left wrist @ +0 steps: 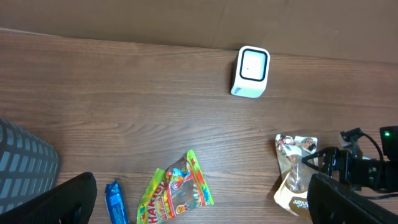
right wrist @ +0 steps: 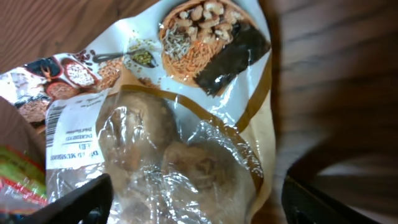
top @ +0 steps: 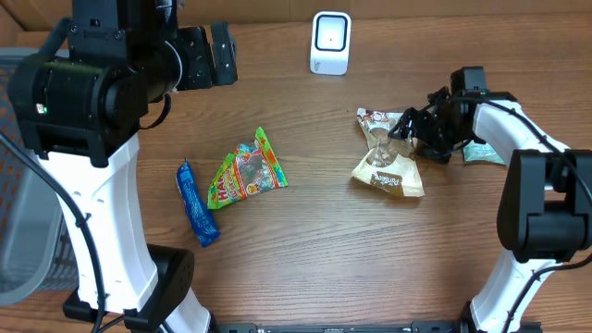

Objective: Scan the item barcode

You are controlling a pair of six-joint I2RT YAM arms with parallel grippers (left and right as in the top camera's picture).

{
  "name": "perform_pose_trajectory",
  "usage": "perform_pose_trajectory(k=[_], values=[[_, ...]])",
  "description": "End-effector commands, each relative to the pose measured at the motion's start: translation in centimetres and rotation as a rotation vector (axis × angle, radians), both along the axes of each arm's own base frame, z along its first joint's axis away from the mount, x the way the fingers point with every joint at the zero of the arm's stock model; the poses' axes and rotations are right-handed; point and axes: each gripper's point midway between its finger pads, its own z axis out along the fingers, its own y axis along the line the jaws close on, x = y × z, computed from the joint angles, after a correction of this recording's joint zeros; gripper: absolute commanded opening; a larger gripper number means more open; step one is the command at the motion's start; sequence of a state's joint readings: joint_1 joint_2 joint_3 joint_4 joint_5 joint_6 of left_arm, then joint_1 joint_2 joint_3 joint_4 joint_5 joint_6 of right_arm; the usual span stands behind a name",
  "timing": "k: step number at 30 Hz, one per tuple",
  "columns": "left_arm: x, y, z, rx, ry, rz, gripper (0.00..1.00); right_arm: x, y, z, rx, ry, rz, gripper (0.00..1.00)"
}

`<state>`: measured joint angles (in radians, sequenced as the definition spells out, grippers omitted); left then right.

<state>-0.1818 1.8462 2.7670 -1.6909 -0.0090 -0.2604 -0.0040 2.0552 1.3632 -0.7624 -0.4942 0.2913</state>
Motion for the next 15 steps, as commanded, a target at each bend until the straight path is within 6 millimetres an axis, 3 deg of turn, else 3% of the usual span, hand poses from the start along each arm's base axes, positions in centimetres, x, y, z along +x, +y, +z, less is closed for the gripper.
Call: perform_pose_trajectory(k=[1,5,11,15], values=[[0.0,0.0,0.1,0.001,-0.005,0.003,1.0,-3.3,2.2,-5.2,-0.026,0.144,0.071,0.82],[0.0,0.0,0.1,0.001,-0.005,0.003,1.0,-3.3,3.7,-5.3,-0.029,0.124,0.111,0.7],[0.0,0.0,0.1,0.001,-0.005,0.003,1.0,-2.3,4.1,-5.2,-0.027,0.075,0.119,0.18],[0.0,0.0,0.1,0.001,-0.005,0.003,1.0,-1.6,4.4,-4.8,0.001,0.018,0.167,0.05]])
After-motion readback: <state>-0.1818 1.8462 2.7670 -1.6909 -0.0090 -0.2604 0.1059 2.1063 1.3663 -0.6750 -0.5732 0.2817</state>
